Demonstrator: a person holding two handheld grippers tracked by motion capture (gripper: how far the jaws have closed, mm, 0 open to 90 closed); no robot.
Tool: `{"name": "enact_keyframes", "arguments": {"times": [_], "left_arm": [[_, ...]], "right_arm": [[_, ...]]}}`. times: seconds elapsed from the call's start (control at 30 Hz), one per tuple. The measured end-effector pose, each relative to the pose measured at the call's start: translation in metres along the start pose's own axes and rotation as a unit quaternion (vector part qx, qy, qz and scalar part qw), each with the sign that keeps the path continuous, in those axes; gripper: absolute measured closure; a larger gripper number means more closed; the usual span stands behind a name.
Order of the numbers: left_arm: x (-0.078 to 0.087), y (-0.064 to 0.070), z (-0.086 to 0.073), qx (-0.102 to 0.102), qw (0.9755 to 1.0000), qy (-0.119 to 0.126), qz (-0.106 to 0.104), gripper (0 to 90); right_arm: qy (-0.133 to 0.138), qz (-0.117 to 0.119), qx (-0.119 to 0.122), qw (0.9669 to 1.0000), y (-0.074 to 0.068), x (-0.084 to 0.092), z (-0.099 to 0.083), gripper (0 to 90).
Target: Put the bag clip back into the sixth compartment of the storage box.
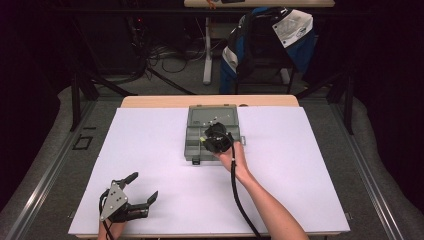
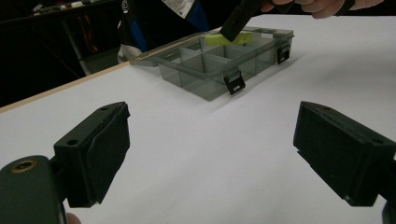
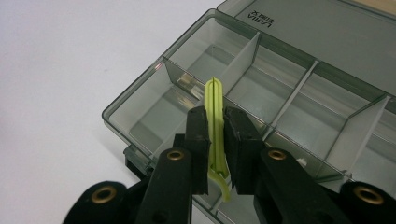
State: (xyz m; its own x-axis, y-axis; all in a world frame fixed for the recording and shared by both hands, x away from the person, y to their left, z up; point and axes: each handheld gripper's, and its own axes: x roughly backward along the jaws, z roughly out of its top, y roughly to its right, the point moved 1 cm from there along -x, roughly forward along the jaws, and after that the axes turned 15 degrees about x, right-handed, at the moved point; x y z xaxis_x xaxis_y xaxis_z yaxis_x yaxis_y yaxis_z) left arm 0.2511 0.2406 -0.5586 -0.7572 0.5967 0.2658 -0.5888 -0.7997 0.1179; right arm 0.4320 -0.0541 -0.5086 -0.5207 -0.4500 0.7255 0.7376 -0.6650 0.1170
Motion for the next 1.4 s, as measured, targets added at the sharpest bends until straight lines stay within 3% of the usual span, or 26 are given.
{"name": "enact_keyframes", "arguments": {"times": [0.1, 0.13, 0.17, 0.3, 0.7, 0.97, 1.4], "left_arm": [[0.000, 0.000, 0.000, 0.000, 1.0000, 0.000, 0.000, 10.9], [0.000, 0.000, 0.000, -0.001, 1.0000, 0.000, 0.000, 10.9], [0.000, 0.000, 0.000, -0.001, 1.0000, -0.001, 0.000, 10.9], [0.000, 0.000, 0.000, 0.000, 1.0000, 0.000, 0.000, 10.9], [0.000, 0.000, 0.000, -0.001, 1.0000, -0.003, 0.000, 10.9], [-0.001, 0.000, 0.000, -0.001, 1.0000, -0.004, 0.000, 11.0], [-0.001, 0.000, 0.000, -0.002, 1.0000, -0.004, 0.000, 11.0]], "right_arm": [[-0.012, 0.001, -0.001, 0.9999, 0.000, 0.000, 0.000, 80.0], [0.007, 0.000, -0.007, 1.0000, 0.000, -0.003, -0.001, 80.0], [-0.005, 0.001, -0.005, 1.0000, 0.000, -0.002, 0.000, 80.0], [-0.007, 0.006, -0.009, 0.9999, 0.000, -0.006, -0.001, 79.5], [0.006, 0.022, 0.013, 0.9997, -0.002, 0.007, -0.008, 48.1], [0.025, 0.042, 0.042, 0.9979, -0.004, 0.022, -0.019, 18.5], [0.053, 0.045, 0.065, 0.9954, -0.008, 0.045, -0.038, 0.3]]}}
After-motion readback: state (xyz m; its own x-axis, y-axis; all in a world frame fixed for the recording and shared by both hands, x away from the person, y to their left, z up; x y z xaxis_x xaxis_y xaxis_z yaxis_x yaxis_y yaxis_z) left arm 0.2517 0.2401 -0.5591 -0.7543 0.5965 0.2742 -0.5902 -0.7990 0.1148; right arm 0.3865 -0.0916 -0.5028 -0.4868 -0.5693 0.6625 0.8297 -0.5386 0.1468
